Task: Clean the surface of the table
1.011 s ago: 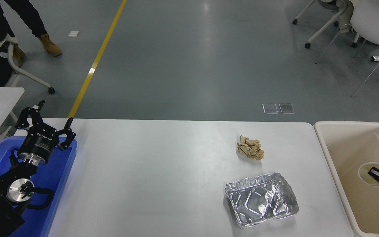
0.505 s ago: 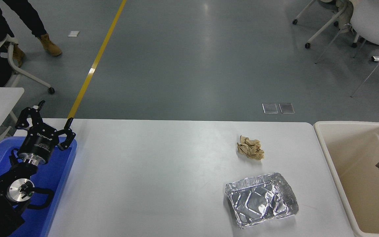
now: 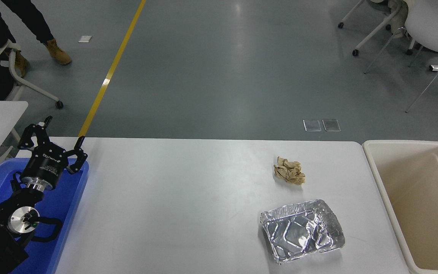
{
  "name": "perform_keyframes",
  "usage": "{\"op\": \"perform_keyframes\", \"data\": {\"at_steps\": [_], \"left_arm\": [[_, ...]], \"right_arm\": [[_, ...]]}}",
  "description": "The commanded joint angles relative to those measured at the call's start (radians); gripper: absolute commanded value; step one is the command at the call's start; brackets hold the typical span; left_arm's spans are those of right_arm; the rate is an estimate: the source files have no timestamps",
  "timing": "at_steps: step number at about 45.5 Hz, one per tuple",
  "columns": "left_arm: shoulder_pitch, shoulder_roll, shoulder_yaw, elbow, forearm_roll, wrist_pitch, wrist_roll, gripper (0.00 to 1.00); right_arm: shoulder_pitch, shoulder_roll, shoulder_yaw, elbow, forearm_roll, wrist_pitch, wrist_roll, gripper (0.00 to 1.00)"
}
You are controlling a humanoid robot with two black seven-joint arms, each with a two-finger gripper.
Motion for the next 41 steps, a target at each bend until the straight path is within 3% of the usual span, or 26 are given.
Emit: {"op": "perform_keyframes", "data": {"at_steps": [1,24,41], "left_arm": [[0.0,0.0,0.0,0.0,0.0,0.0,0.0,1.0],[0.0,0.0,0.0,0.0,0.0,0.0,0.0,1.0],[0.0,0.0,0.0,0.0,0.0,0.0,0.0,1.0]], "right_arm": [[0.067,-0.036,0.014,0.019,0.013,-0.002,0.0,0.97],[0.204,-0.169,0.233,0.185,0.013,0.041,0.001,0.97],[0.348,-0.218,0.129,0.349,-0.009,0.093,0.007,0.97]]}}
